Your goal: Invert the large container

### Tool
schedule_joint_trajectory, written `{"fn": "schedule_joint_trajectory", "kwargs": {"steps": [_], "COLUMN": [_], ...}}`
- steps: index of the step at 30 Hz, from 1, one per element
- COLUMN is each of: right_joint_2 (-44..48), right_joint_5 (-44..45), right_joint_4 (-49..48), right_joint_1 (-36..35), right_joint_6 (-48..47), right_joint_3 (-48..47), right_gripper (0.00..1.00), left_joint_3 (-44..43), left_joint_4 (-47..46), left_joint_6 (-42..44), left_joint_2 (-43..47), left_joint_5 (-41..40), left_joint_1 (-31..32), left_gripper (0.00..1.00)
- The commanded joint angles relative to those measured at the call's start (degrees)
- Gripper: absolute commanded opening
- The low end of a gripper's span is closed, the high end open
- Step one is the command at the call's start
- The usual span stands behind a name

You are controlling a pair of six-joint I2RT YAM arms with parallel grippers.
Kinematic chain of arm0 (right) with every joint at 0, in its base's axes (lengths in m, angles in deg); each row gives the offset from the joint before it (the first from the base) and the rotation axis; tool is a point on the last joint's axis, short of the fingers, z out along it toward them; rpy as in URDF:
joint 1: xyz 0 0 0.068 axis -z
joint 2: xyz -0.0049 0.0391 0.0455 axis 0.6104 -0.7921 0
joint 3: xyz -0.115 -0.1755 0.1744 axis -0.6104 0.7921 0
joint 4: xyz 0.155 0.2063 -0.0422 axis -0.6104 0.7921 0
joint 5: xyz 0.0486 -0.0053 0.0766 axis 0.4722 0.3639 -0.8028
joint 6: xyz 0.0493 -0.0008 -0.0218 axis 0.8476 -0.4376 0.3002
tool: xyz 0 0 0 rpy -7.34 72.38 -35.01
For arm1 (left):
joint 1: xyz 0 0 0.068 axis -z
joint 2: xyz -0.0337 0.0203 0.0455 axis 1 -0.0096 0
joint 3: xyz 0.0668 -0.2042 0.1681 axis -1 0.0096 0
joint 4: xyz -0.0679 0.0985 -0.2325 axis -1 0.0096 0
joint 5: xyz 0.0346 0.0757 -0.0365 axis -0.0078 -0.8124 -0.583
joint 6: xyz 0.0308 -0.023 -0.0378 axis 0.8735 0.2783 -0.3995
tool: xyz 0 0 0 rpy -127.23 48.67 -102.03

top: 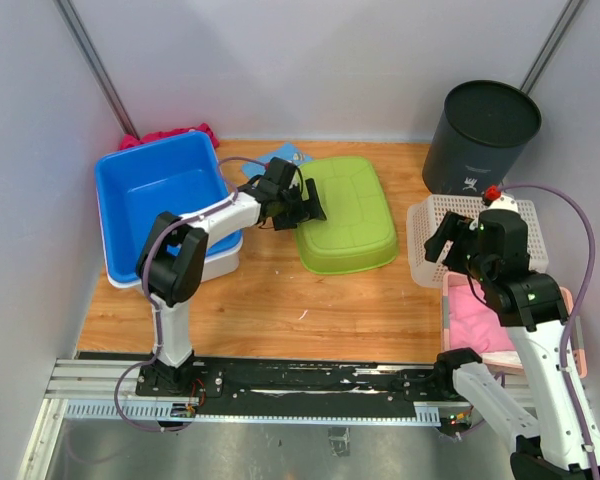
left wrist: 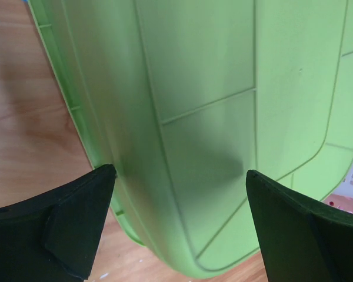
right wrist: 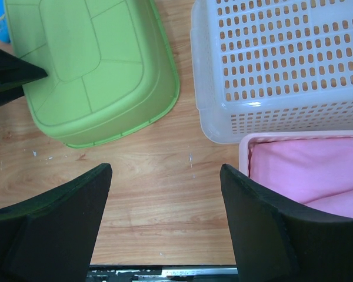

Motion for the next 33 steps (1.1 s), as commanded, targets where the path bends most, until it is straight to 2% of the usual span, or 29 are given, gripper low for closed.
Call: {"fn": "schedule_joint_trajectory", "kwargs": {"steps": [1,7,13,18,22,25,29,33], "right_joint_2": [1.38,2.24,1.61,0.68,-0.1,-0.5,-1.54,-3.16], "right_joint_5": [0.68,-0.81,-3.85,-4.27,-5.02,-5.28,-6.47,-9.7], "right_joint_4": [2.09,3.47,3.95,3.9,3.19,1.94,-0.57,-4.75], "right_joint_1": [-0.32,-0.32,-0.32,-0.35,-0.35,-0.32,-0.32,-0.32], "right_joint_6": [-0.53,0.55,1.08,0.95,0.95,1.02,0.87,1.14], "right_joint_3": [-0.58,0.69,1.1,2.16,2.68,3.23,4.75,7.49], "right_gripper": [0.76,0.76,0.75,0.75,0.75,0.75,0.75,0.75], "left_joint_3": [-7.6,-22.28,-38.8,-43.66,-43.57,-41.47,-34.35,-26.37], "left_joint_4": [-0.99,0.87,6.76,8.52,12.13,14.61,16.92,22.23], "left_joint_6": [1.65,2.49,6.8,7.55,10.5,13.51,17.1,19.89], "left_joint_2": [-6.23,-16.13,-25.24,-26.92,-22.36,-14.49,-2.04,9.65], "left_joint_5": [7.61,10.0,7.5,8.43,4.0,0.22,-5.44,-15.3], "left_joint_1": [1.11,2.34,2.02,1.73,1.73,1.84,1.83,1.82], "left_gripper": [0.97,0.96,0.97,0.97,0.98,0.99,0.99,0.99]}}
